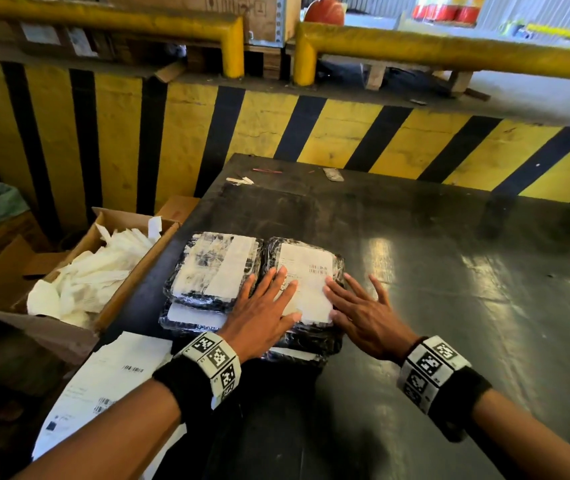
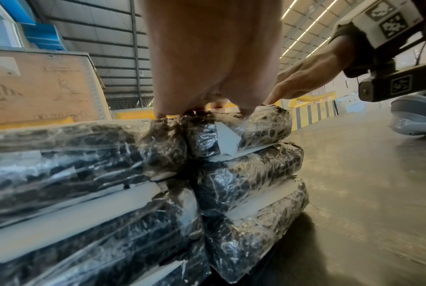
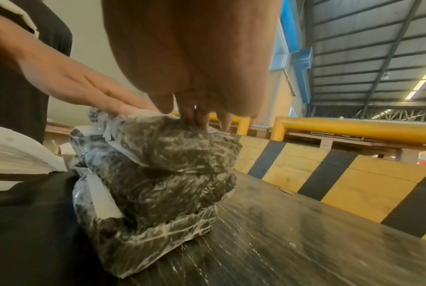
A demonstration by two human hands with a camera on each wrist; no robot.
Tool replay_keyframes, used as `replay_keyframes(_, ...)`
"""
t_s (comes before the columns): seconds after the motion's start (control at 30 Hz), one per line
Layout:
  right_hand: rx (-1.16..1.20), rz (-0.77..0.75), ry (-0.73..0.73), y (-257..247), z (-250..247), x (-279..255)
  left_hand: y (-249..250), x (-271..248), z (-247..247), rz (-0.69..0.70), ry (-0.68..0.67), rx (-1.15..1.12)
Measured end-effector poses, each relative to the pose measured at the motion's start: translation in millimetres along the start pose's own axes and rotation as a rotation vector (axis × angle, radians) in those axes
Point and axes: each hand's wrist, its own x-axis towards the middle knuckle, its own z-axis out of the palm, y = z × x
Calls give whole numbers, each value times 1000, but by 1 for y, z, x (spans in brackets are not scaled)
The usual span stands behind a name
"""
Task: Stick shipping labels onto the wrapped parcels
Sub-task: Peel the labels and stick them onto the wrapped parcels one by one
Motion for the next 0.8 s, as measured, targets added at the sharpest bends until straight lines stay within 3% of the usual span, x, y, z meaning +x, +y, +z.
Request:
replay_keyframes(0.27,-1,29,105,-44,-3,5,-3,2,0,-25,-21,-46)
replay_keyframes(0.47,-92,-16,157,-20,14,-33,1,2,0,-28,-9,-58)
replay_keyframes(0.67,-127,22,210,-53,20,-15,-2,2,2,-31,-2,-72)
replay_keyframes(0.8,-268,1,197,-47,38,-38,-5,3,4,-10,-11,-64)
